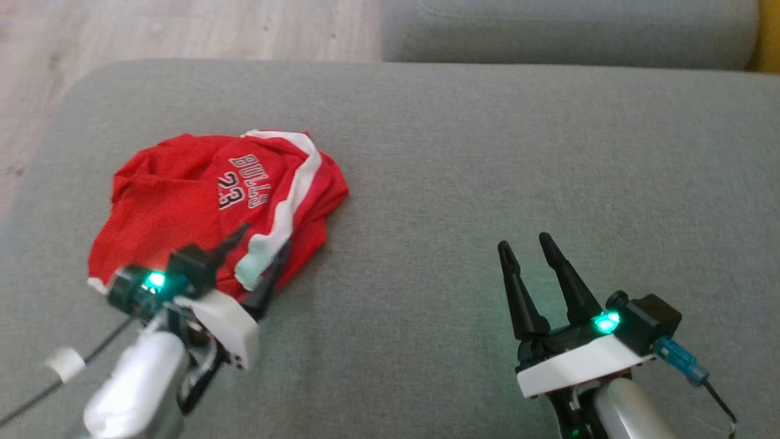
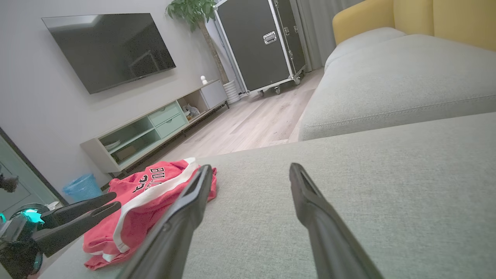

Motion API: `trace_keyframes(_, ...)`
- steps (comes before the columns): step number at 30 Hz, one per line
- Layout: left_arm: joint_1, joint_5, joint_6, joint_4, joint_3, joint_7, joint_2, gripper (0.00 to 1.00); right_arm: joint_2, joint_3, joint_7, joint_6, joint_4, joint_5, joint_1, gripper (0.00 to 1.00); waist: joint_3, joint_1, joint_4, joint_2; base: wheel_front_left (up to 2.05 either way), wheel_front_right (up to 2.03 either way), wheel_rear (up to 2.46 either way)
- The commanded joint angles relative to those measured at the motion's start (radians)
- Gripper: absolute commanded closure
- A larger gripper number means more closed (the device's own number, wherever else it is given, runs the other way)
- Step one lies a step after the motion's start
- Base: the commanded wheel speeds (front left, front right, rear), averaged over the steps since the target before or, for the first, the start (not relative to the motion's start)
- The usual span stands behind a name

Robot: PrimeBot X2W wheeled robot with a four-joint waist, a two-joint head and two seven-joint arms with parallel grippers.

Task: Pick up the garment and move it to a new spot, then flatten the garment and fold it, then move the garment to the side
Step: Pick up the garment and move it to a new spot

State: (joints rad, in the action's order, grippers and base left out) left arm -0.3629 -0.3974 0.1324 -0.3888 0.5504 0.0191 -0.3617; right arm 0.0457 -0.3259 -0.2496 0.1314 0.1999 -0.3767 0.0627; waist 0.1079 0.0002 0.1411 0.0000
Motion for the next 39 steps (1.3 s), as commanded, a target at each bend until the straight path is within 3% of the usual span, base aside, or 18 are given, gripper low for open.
trace_keyframes(1,-0.073,0.006,-0.002,-0.003,-0.037,0.008,-0.045,0.00,0.004,-0.019,-0.012,-0.001,-0.037,0.006,0.043,0.00,0.023,-0.0002,-0.024,0.0000,0.00,0.00,0.00)
trace_keyframes(10,-0.118,-0.038,-0.002,-0.132,-0.006,0.029,-0.044,0.00,0.004,-0.014,-0.012,-0.001,-0.037,0.000,0.060,0.00,0.044,-0.0002,-0.069,0.0000,0.00,0.00,0.00)
trace_keyframes(11,-0.120,-0.043,-0.002,-0.139,0.002,0.027,-0.046,0.56,0.004,-0.013,-0.012,-0.001,-0.037,-0.001,0.061,0.00,0.043,-0.0002,-0.072,0.0000,0.00,0.00,0.00)
trace_keyframes(12,-0.122,-0.049,-0.002,-0.144,0.013,0.025,-0.049,1.00,0.004,-0.013,-0.012,-0.001,-0.037,-0.001,0.061,0.00,0.042,-0.0002,-0.074,0.0000,0.00,0.00,0.00)
trace_keyframes(21,-0.143,-0.094,-0.019,-0.144,-0.018,-0.096,-0.055,1.00,0.004,-0.019,-0.012,-0.001,-0.025,-0.007,0.049,0.00,0.006,-0.0002,-0.081,0.0000,0.00,0.00,0.00)
trace_keyframes(27,-0.120,-0.275,-0.025,-0.013,-0.156,-0.200,0.007,1.00,0.004,-0.012,-0.012,-0.001,-0.019,-0.016,0.037,0.00,-0.044,-0.0002,-0.095,0.0000,0.00,0.00,0.00)
trace_keyframes(32,-0.095,-0.366,-0.018,0.150,-0.183,-0.185,0.028,1.00,0.004,-0.012,-0.012,-0.001,-0.017,-0.024,0.029,0.00,-0.070,-0.0002,-0.122,0.0000,0.00,0.00,0.00)
trace_keyframes(39,-0.156,-0.377,-0.038,0.311,-0.135,-0.082,0.058,1.00,0.004,-0.013,-0.012,-0.001,-0.034,-0.041,0.049,0.00,-0.047,-0.0002,-0.201,0.0000,0.00,0.00,0.00)
